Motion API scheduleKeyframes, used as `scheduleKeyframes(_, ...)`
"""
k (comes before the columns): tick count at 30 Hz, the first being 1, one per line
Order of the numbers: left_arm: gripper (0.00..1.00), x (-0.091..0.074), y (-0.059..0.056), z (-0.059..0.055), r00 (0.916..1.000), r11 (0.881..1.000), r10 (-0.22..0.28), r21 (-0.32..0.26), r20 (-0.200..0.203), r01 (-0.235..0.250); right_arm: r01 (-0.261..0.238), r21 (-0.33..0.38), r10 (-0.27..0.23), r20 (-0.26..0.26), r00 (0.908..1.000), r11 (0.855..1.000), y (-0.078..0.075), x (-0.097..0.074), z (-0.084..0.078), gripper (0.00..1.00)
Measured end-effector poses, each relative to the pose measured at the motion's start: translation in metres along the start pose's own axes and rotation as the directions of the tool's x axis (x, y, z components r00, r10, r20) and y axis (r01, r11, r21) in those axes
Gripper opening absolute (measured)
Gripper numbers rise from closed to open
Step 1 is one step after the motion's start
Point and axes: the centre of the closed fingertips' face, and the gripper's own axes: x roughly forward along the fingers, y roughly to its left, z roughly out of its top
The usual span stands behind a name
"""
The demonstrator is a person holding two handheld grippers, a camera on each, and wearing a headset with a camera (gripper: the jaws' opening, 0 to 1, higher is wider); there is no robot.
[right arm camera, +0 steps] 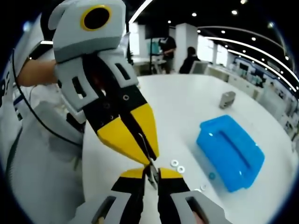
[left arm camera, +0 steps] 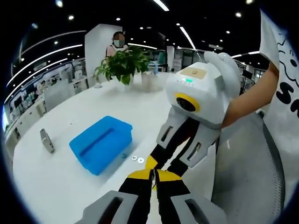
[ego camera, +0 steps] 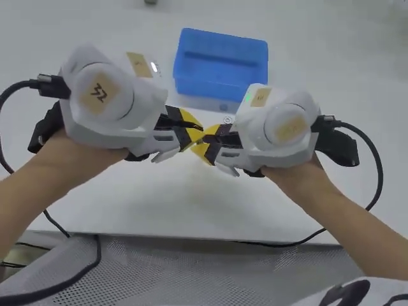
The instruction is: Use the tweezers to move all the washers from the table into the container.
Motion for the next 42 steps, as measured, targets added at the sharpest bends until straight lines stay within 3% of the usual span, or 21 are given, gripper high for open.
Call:
scheduleKeyframes(7,0.01,0.007,-0.002,-0.007,0.9998,1.0,0.021,-0.007,0.004,-0.021,0.001,0.01,-0.001,0.006,1.0,1.0,0.001,-0.001,0.0,0.06)
scheduleKeyframes(13,0.01,0.01,0.001,-0.002,0.9965,0.997,0.057,-0.054,0.061,-0.053,0.011,0.009,-0.011,0.008,0.9999,1.0,-0.002,-0.001,0.0,0.05)
scheduleKeyframes(21,0.0,0.011,-0.001,0.001,0.9961,0.999,0.05,-0.022,0.073,-0.048,0.017,0.008,-0.017,0.007,0.9998,1.0,-0.003,-0.003,-0.002,0.05)
scheduleKeyframes(25,0.0,0.01,0.0,-0.001,0.9964,0.998,0.047,-0.047,0.071,-0.044,0.022,0.088,-0.022,0.005,0.9997,0.996,-0.002,-0.002,-0.003,0.07)
scheduleKeyframes(27,0.0,0.008,0.0,-0.002,0.9967,0.997,0.051,-0.063,0.063,-0.047,0.041,0.101,-0.042,0.013,0.999,0.994,-0.006,-0.006,-0.002,0.14)
scheduleKeyframes(32,0.01,-0.004,0.011,0.001,0.9943,0.996,0.082,-0.044,0.068,-0.079,0.092,0.123,-0.094,0.011,0.9955,0.988,-0.008,-0.033,-0.008,0.22)
scheduleKeyframes(34,0.01,-0.006,0.015,0.002,0.9943,0.996,0.087,-0.041,0.062,-0.084,0.127,0.152,-0.13,0.008,0.9915,0.98,-0.007,-0.053,-0.015,0.24)
scheduleKeyframes(39,0.01,-0.009,0.029,0.006,0.9913,0.993,0.113,-0.046,0.067,-0.11,0.232,0.25,-0.234,-0.021,0.972,0.94,-0.001,-0.099,-0.04,0.3)
scheduleKeyframes(42,0.01,-0.009,0.036,0.005,0.9898,0.991,0.129,-0.038,0.062,-0.127,0.302,0.307,-0.302,-0.048,0.952,0.903,0.001,-0.127,-0.057,0.31)
